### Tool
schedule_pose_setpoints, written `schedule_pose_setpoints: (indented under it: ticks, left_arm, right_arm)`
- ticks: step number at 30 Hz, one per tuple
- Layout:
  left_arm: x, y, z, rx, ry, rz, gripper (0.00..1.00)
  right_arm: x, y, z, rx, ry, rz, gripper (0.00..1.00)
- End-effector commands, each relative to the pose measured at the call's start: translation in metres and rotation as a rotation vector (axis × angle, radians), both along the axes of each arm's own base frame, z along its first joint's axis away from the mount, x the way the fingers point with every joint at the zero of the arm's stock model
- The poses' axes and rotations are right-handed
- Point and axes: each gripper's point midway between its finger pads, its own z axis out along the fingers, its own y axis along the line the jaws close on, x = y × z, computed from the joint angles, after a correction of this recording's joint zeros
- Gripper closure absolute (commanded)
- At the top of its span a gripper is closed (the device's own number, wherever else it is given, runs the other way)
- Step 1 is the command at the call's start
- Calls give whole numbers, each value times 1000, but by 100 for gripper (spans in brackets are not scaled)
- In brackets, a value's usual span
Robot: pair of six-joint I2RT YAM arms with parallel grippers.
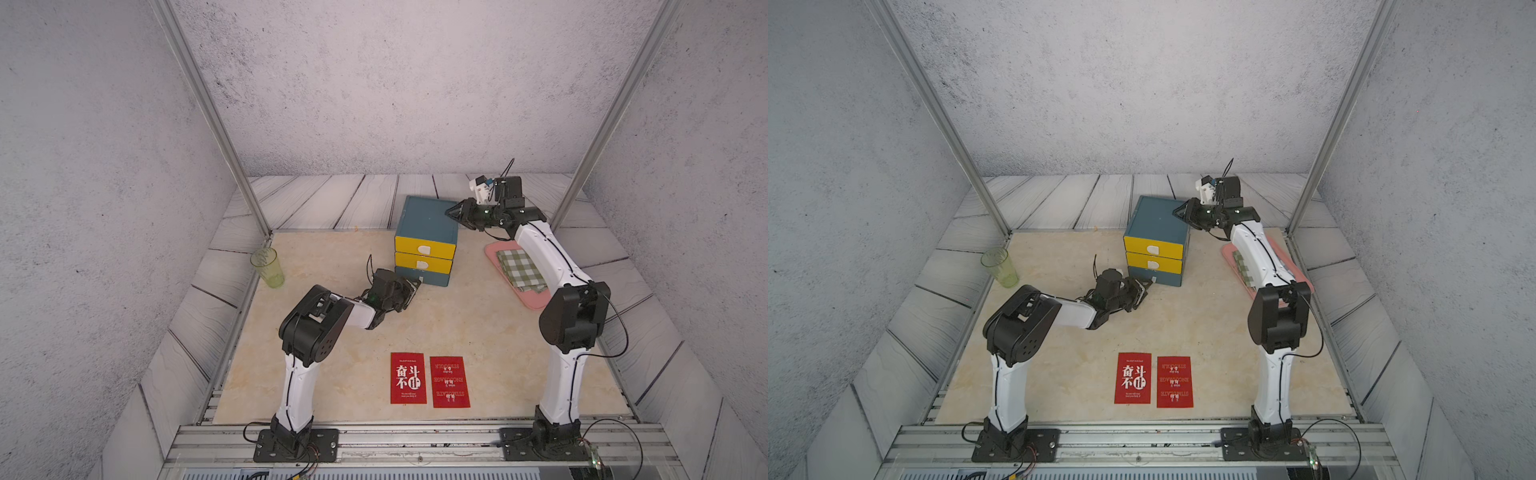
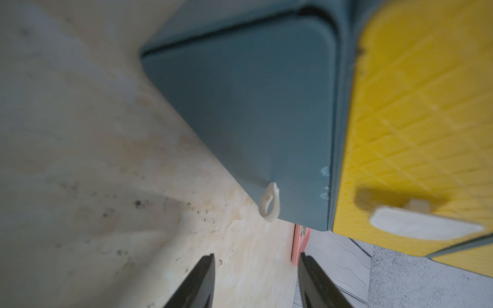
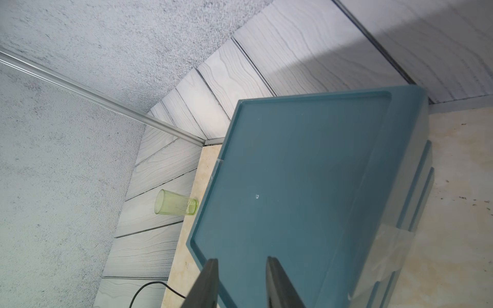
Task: Take the postcards out of the drawer
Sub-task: Open the drawer in the storage box.
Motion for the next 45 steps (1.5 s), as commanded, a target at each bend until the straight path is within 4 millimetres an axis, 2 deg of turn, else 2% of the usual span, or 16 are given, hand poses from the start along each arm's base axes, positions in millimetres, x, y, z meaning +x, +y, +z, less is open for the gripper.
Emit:
schedule_pose_setpoints:
  ticks: [1,9,16,23,28,32,34,45]
  left_arm:
    - [12,-5,21,-45,-80,30,45]
    - [20,-10,9,-52,-77,61,46]
    - [25,-14,1,-68,-80,62,48]
    - [31,-16,2,-79,-100,80,51]
    - [35,-25,6,-120,-132,74,52]
    - [36,-29,1,-137,-127,76,55]
    - [35,-30,-2,-133,-123,78,58]
    - [36,-28,-2,-101,-133,95,90]
  right_arm:
    - [0,9,-14,3,57,29,68]
    - [0,21,-33,-32,106,54,69]
    - [-1,27,-40,-44,120,60,70]
    - [-1,26,-45,-47,130,59,71]
    - [-2,27,-52,-48,146,58,71]
    - [-3,27,-56,-52,155,59,72]
    - [-4,27,-57,-53,157,61,72]
    - [-6,26,-66,-62,176,60,73]
